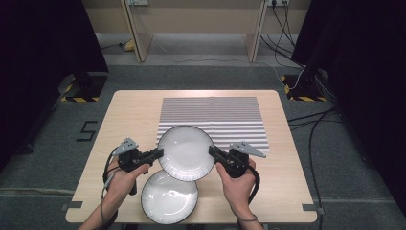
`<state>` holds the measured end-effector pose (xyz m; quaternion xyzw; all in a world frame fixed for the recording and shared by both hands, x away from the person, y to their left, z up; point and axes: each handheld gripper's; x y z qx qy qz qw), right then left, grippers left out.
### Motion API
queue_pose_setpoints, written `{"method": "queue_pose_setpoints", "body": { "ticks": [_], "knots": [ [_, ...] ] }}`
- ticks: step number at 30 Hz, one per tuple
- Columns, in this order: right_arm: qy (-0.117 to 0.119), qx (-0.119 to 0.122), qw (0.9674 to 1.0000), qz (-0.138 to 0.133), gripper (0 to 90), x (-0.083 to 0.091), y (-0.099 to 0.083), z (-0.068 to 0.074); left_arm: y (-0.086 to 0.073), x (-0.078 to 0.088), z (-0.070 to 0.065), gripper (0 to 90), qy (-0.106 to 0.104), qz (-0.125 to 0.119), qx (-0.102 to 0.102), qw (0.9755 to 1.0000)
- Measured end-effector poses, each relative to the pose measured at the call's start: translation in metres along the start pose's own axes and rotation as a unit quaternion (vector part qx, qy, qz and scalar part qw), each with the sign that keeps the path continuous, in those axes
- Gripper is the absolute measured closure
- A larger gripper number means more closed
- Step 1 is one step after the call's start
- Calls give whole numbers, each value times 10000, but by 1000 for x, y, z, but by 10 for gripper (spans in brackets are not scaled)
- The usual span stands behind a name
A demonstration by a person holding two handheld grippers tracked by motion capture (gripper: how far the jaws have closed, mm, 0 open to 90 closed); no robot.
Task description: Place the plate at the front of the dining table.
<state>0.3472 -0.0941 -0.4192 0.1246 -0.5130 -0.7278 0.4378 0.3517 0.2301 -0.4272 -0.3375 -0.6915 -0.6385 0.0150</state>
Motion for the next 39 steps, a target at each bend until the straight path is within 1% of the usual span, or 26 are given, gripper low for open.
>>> {"method": "queue_pose_setpoints", "body": {
  "ticks": [13,16,25,39],
  "knots": [
    [-25,5,10000,-52,845,1,5,-5,6,-6,-2,834,-21,-42,-43,10000],
    [-34,44,10000,-64,846,1,6,-6,7,-8,-2,834,-19,-42,-43,10000],
    [-58,22,9999,-90,845,1,8,-9,11,-12,-3,834,-18,-33,-79,10000],
    [-142,55,9998,-148,844,1,12,-15,19,-22,-5,835,-7,-28,-171,9998]
  ]
}}
Point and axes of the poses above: each handheld gripper's, and its own axes: x roughly backward along the jaws, y roughly out of its top, z roughly to its left, and after that the axes turned 13 degrees about y, right-handed
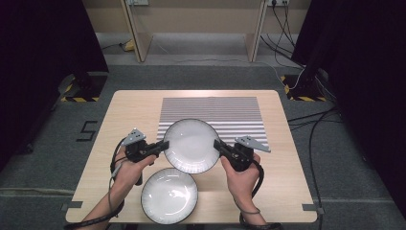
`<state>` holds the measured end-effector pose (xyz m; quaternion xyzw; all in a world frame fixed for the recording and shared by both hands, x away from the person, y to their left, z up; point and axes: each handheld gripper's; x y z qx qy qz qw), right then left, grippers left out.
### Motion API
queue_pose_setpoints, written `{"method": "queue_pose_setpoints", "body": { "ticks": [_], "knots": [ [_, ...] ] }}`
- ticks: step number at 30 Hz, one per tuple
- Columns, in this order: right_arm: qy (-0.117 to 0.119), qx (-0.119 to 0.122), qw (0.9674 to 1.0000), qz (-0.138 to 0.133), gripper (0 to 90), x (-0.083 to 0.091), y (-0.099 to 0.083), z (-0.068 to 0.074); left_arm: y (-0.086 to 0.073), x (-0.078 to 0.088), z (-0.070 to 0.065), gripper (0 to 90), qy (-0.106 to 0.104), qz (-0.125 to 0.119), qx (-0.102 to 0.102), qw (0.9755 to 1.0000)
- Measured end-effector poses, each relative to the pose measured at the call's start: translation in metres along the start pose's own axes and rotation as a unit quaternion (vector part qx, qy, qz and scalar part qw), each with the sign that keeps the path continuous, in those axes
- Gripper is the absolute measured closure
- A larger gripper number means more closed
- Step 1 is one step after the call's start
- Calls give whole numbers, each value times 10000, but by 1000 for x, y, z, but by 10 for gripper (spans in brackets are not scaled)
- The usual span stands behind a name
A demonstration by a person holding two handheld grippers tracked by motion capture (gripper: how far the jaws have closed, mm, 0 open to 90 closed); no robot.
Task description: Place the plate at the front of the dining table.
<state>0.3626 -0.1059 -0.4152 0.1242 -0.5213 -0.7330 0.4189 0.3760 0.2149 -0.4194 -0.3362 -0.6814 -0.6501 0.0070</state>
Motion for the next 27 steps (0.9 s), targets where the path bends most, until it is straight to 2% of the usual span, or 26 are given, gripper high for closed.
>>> {"method": "queue_pose_setpoints", "body": {
  "ticks": [27],
  "knots": [
    [-103,50,9999,-38,843,-4,8,-9,10,-13,0,835,33,24,-53,10000]
  ]
}}
Point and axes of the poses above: each handheld gripper's, and its own axes: x roughly backward along the jaws, y roughly out of its top, z roughly to its left, and after that the axes turned 13 degrees about y, right-handed
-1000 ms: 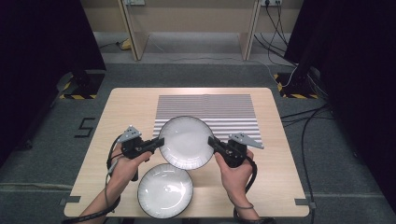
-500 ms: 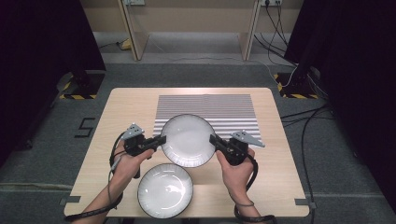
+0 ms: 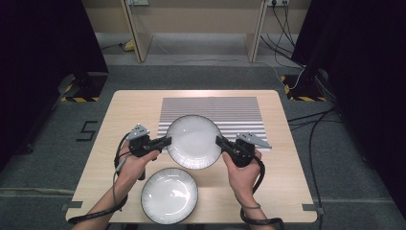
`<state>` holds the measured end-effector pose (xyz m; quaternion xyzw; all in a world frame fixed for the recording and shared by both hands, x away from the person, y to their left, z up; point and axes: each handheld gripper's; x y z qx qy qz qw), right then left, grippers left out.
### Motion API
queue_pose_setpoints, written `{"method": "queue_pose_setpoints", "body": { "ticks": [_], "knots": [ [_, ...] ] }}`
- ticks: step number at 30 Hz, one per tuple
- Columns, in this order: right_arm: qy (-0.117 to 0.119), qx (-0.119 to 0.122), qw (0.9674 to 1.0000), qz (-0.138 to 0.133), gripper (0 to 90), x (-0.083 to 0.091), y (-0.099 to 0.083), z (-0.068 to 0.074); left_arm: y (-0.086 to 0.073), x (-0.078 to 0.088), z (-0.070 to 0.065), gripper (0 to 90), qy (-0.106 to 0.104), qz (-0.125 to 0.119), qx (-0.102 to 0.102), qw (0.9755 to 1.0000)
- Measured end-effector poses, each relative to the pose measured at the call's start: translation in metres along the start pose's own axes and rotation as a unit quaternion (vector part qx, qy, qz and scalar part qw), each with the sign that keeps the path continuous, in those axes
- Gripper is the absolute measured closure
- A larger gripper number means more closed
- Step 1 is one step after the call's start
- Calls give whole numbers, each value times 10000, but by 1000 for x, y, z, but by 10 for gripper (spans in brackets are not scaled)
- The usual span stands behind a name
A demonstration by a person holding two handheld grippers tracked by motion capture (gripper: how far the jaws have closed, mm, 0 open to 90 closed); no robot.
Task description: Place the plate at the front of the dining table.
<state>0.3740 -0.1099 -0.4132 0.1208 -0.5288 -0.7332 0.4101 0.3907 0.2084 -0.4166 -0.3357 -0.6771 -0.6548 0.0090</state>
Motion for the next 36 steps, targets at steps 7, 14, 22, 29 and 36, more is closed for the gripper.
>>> {"method": "queue_pose_setpoints", "body": {
  "ticks": [7,14,22,29,36],
  "knots": [
    [-28,12,10000,-12,843,-1,2,-2,1,-5,1,835,2,3,14,10000],
    [-50,51,10000,-34,843,-3,2,-6,3,-9,1,837,-8,10,25,10000],
    [-41,44,10000,-45,844,-5,3,-9,7,-13,3,840,3,25,44,10000],
    [-55,38,10000,-53,845,-7,5,-11,9,-17,4,843,-5,55,96,9999],
    [-61,52,10000,-34,845,-9,6,-15,11,-22,5,844,24,62,83,9999]
  ]
}}
Point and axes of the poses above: each handheld gripper's, and its own axes: x roughly backward along the jaws, y roughly out of its top, z roughly to its left, and after that the axes turned 13 degrees about y, right-handed
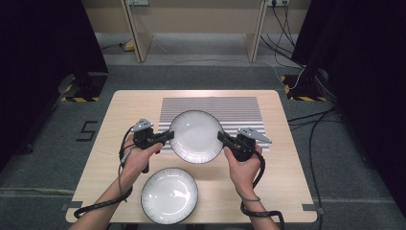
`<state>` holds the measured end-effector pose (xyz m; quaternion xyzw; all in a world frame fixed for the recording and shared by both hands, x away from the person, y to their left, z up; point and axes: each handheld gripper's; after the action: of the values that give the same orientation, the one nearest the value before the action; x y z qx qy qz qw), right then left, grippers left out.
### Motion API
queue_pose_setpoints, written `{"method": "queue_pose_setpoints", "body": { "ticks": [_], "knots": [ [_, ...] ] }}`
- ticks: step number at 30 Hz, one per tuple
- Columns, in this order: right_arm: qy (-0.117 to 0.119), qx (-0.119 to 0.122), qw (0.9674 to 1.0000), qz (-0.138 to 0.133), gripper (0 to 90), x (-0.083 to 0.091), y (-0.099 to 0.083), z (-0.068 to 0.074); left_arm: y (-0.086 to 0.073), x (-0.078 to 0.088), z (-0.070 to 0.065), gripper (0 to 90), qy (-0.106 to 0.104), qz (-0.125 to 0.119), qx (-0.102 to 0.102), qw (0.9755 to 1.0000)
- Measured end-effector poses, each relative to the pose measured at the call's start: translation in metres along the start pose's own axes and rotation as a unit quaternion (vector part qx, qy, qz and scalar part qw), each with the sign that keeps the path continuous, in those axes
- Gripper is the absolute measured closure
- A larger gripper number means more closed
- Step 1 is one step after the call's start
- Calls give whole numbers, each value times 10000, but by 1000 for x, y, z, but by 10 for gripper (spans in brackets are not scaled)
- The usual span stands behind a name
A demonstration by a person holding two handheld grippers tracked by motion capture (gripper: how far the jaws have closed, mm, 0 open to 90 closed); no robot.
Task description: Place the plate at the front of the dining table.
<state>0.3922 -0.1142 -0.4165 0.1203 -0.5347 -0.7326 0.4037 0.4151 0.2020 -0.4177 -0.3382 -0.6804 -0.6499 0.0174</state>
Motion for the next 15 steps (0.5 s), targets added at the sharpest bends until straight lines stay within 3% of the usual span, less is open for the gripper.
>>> {"method": "queue_pose_setpoints", "body": {
  "ticks": [15],
  "knots": [
    [-43,61,10000,62,844,-8,4,-11,5,-13,3,852,40,39,100,9999]
  ]
}}
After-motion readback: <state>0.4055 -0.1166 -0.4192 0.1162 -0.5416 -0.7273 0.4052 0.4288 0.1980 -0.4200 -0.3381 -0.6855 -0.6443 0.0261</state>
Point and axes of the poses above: each handheld gripper's, and its own axes: x roughly backward along the jaws, y roughly out of its top, z roughly to its left, and after that the axes turned 13 degrees about y, right-handed
